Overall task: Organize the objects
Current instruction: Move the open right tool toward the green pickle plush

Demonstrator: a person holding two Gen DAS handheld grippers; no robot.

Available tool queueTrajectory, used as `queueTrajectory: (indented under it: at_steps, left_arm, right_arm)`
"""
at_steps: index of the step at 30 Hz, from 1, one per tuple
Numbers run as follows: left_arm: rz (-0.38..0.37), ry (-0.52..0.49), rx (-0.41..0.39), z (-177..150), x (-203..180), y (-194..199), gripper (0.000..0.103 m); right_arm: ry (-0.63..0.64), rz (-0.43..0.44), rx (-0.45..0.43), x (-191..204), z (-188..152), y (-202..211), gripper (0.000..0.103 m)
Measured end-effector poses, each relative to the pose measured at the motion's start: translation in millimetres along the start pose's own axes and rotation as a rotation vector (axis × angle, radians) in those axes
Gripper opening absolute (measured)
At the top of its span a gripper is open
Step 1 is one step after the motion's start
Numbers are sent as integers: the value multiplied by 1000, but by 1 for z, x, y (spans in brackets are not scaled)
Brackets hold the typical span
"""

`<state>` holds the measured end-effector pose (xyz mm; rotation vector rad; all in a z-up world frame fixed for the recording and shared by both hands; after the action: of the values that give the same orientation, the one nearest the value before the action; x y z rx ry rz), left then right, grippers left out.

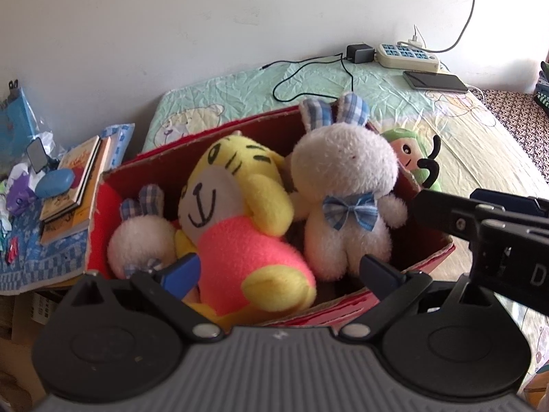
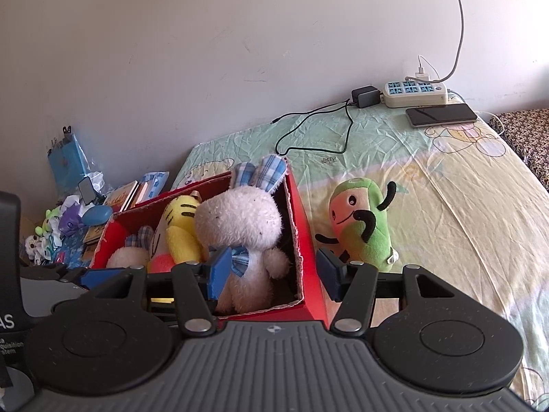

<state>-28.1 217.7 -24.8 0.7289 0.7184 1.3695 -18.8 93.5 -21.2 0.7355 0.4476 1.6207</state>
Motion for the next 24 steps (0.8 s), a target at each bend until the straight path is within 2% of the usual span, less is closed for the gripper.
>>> queueTrajectory:
  at_steps: [6, 16, 24]
  left_arm:
    - [43, -21, -9, 5, -5, 2, 99]
    - [61, -24, -15, 12, -20, 3, 99]
    - [60, -40, -40, 23, -45, 6, 99]
  right_arm:
    - [-2, 9, 2, -6, 2, 0, 57]
    - [-20, 47, 18, -26, 7, -1, 57]
    - [-40, 61, 41, -56, 14, -6, 57]
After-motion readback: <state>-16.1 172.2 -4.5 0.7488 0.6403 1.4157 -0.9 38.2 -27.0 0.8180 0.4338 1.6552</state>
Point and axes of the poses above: each gripper's, at about its wrist camera, not at the fingertips, and y roughly against the way its jaws point, x to its left, z to its top, the point moved 8 cm from there along -y, roughly the way its jaws point, and after that the axes turned 11 degrees about -z, right-handed, at the moved point
